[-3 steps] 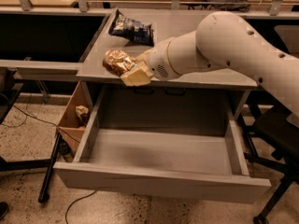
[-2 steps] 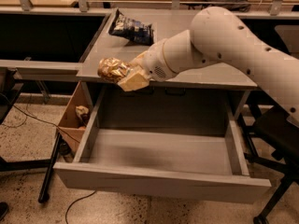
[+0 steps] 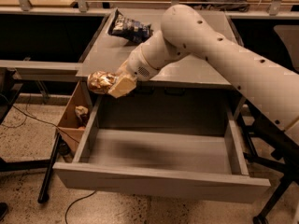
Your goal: Place orange can into top drawer
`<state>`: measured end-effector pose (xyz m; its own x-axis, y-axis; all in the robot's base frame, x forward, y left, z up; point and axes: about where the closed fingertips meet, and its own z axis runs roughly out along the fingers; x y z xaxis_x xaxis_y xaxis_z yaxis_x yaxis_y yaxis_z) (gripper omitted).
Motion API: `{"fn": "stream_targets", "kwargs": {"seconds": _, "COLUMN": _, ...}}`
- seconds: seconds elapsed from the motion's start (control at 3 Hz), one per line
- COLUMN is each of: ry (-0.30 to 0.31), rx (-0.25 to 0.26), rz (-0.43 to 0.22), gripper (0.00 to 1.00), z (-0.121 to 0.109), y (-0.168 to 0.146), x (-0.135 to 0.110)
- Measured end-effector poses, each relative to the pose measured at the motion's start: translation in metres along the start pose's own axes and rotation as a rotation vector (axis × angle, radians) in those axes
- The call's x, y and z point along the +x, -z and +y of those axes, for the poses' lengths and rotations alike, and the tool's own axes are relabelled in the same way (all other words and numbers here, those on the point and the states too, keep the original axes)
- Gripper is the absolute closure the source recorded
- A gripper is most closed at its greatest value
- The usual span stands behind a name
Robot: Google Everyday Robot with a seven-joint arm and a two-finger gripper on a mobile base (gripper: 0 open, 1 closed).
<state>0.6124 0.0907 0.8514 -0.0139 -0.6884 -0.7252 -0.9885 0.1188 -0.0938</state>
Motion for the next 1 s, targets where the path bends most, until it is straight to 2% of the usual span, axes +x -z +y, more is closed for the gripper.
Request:
{"fn": "stream_targets", "kwargs": {"seconds": 0.33, "ry": 0.004, "rx": -0.047, "rz": 0.019, "gripper": 0.76, "z": -0.0017, "y": -0.0146, "x": -0.0007}}
{"fn": "stream_targets", "kwargs": {"seconds": 0.67, "ry": -0.003, "rx": -0.062, "rz": 0.036, "gripper": 0.53, "z": -0.0038, "y": -0.0189, "x": 0.0004}}
{"fn": "stream_targets", "kwargs": {"seconds": 1.0, "ry": -0.001, "rx": -0.075, "rz": 0.05, "gripper": 0.22, "z": -0.004, "y": -0.0201, "x": 0.0012}}
